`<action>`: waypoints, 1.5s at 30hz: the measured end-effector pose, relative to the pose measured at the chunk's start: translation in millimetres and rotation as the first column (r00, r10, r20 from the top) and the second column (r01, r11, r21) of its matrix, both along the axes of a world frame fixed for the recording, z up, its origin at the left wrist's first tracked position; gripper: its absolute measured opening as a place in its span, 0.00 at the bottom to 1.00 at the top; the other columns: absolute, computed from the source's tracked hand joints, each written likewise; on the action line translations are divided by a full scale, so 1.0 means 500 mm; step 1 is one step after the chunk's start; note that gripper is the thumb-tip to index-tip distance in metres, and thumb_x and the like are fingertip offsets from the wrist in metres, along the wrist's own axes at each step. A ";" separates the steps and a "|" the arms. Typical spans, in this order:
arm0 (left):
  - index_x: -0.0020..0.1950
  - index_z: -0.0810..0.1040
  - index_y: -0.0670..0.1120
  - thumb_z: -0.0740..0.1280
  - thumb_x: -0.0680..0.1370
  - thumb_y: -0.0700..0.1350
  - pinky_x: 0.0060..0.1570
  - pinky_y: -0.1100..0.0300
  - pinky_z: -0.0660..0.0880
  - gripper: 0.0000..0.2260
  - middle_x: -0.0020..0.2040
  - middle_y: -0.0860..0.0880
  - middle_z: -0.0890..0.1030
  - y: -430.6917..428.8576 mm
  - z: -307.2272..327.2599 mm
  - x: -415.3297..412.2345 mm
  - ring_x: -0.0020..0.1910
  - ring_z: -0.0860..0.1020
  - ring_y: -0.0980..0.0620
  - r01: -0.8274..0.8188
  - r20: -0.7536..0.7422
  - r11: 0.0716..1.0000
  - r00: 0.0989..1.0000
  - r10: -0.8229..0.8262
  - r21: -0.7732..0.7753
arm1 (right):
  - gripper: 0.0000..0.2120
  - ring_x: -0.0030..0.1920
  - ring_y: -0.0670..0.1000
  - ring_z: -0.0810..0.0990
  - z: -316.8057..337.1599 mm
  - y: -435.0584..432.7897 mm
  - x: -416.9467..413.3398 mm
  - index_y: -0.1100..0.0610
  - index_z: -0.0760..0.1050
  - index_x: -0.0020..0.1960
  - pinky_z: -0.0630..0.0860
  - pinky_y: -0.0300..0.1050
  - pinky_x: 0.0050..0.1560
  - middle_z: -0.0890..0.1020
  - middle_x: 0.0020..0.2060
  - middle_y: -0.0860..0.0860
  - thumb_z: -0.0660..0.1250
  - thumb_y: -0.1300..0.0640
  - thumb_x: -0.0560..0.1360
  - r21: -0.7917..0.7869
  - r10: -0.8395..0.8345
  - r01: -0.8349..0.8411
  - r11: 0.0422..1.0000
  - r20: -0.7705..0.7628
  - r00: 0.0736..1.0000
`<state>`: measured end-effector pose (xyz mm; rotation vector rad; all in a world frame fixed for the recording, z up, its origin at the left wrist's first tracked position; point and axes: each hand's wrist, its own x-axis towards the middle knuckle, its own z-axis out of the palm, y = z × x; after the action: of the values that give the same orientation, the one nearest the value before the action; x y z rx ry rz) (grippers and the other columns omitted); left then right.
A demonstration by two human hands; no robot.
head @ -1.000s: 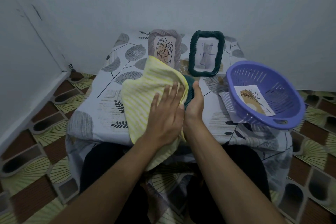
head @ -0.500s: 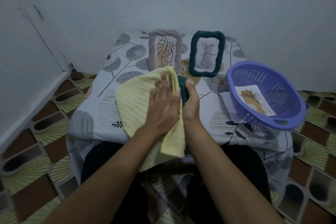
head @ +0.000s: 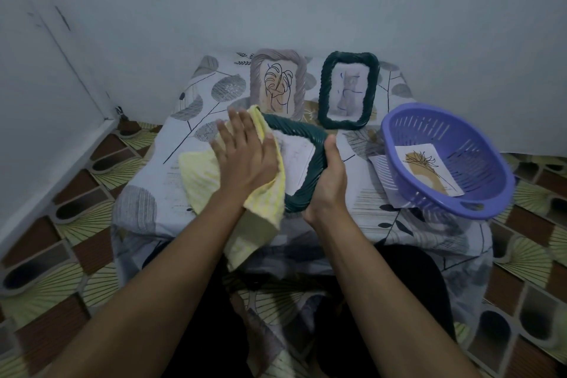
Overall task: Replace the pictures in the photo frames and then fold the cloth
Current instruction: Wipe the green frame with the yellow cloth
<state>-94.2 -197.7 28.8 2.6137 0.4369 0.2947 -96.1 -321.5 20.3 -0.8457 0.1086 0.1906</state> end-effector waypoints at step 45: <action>0.81 0.39 0.49 0.41 0.78 0.55 0.76 0.41 0.37 0.31 0.80 0.57 0.39 -0.049 -0.004 -0.053 0.80 0.38 0.53 0.485 0.066 0.860 0.864 -0.499 0.157 | 0.25 0.63 0.61 0.80 0.041 -0.025 0.021 0.62 0.77 0.67 0.72 0.60 0.69 0.81 0.61 0.61 0.56 0.44 0.83 0.095 -0.072 0.074 0.993 -0.022 0.997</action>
<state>-120.5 -222.3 27.0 2.7107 -0.3066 0.2905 -85.7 -333.9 40.5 -0.7434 0.1467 0.1341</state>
